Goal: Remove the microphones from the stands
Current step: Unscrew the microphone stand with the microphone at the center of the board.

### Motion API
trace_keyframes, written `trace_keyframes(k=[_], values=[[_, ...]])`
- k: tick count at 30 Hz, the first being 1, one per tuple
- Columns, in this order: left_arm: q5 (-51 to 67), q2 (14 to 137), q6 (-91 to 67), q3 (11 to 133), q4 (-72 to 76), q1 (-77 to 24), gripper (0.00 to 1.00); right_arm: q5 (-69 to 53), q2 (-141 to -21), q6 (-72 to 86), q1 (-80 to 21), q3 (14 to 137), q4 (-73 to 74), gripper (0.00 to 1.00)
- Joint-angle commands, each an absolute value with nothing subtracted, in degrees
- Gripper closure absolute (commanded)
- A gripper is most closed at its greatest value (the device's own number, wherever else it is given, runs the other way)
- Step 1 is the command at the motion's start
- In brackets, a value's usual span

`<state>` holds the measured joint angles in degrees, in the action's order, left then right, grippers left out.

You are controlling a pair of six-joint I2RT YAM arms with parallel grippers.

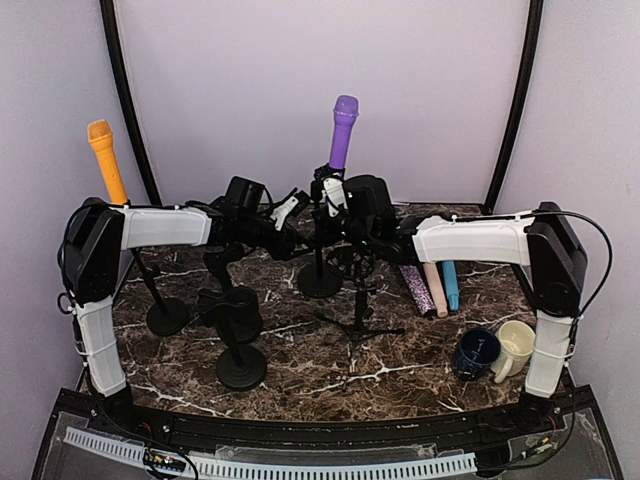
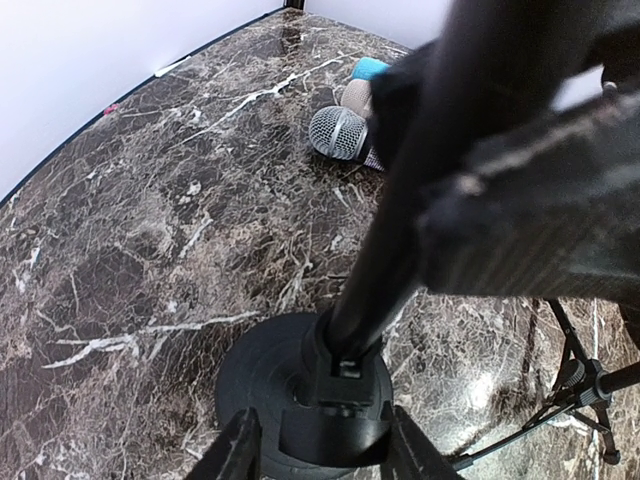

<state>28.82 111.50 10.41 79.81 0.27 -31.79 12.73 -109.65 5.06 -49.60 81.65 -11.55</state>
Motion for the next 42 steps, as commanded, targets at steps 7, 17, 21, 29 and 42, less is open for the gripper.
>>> trace_keyframes(k=[7,17,21,29,42], values=[[28.64,111.85,11.47,83.01,0.29,-32.16,0.49,13.00,-108.46,2.64,-51.45,81.65,-13.80,1.00],[29.04,111.89,11.34,83.05,0.31,-32.13,0.67,14.00,-108.50,2.29,-51.71,81.82,-13.62,1.00],[28.99,111.83,11.50,82.72,-1.33,-32.13,0.75,14.25,-108.26,2.13,-51.76,81.42,-13.95,1.00],[30.68,111.93,10.56,81.49,-3.22,-32.17,0.90,14.50,-107.95,0.63,-52.33,80.71,-14.38,1.00],[42.54,113.78,3.69,83.84,-9.74,-30.45,0.99,14.67,-107.80,-2.96,-53.09,79.90,-14.50,1.00]])
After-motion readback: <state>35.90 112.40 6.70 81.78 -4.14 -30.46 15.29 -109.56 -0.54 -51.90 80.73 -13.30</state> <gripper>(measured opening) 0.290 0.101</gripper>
